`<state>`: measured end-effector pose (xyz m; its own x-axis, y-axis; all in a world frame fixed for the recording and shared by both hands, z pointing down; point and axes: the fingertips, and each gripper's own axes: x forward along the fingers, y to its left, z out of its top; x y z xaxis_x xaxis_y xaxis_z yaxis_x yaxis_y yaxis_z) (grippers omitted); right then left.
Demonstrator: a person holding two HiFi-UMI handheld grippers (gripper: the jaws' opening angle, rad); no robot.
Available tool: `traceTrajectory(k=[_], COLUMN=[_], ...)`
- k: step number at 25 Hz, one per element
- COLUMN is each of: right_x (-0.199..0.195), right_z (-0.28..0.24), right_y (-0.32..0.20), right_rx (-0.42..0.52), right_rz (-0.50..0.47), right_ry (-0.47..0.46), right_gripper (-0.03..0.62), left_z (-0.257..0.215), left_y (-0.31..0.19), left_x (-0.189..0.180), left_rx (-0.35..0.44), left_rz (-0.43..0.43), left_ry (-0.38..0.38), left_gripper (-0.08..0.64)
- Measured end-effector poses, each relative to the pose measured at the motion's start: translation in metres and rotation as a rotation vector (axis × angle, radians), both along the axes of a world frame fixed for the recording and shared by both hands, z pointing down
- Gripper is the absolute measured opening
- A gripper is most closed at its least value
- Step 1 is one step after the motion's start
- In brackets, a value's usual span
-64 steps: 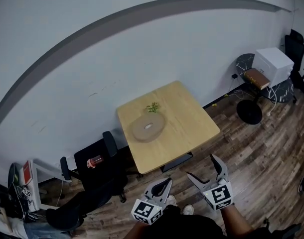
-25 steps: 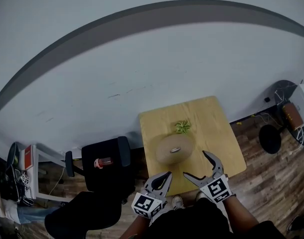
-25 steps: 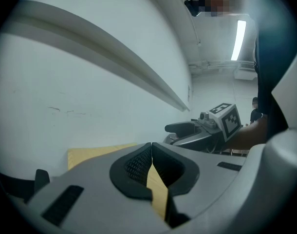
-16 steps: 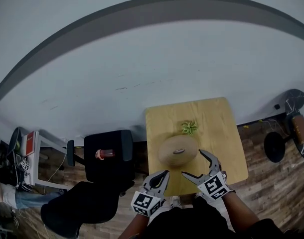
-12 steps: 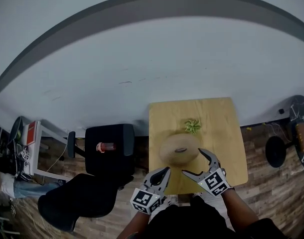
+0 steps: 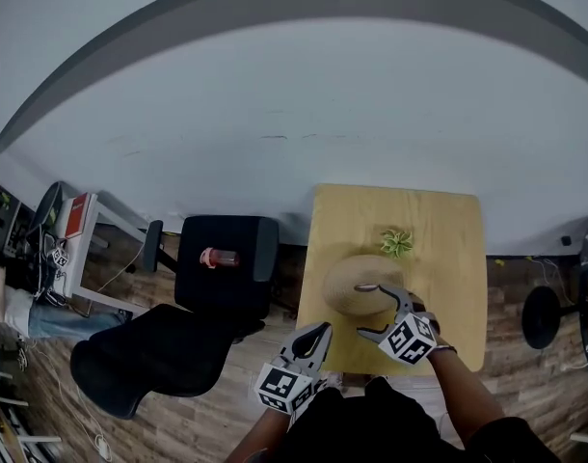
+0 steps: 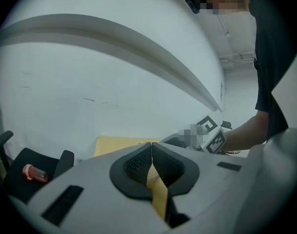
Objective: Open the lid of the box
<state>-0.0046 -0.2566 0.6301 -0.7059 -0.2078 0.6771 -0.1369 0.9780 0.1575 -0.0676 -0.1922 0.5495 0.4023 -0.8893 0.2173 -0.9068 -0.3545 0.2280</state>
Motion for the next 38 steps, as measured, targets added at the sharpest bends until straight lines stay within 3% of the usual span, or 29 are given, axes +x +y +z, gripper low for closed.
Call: traceTrajectory(k=[6,13,16,21,25,38], right_x=[-0.008,-0.009,-0.006,-0.011,-0.014,-0.011], right_z=[0.038,0.074,0.084,0.086,0.084,0.062], right_y=[0.002,-0.002,-0.002,-0.004,-0.007,0.002], right_rx=[0.018,0.129,0.104,0.068,0.066,0.090], right_rz=[-0.131,-0.320,-0.347,-0.346,-0.349,-0.305], right_ry=[0.154,0.392,0.447,0.460,0.460,0.406], right_gripper=[0.491,0.457,0.436,0.394,0.318,0.301], left_z=[-0.001,0.002,0.002,0.003,0.003,-0.002], left_y=[0.003,0.009,0.011,0.015,0.015,0.012], left_x=[-0.010,-0.027,-0.032,-0.036,-0.035,-0.037], left_rx=[0.000,-0.010,-0.011,-0.003,-0.005,0.008], left_rz=[-0.056,-0.123,-0.141,-0.145,-0.144,-0.137], left_ry=[0.013,-0.004,-0.023,-0.040,-0.041,-0.049], left_gripper=[0.020,0.020,0.020,0.020,0.020,0.020])
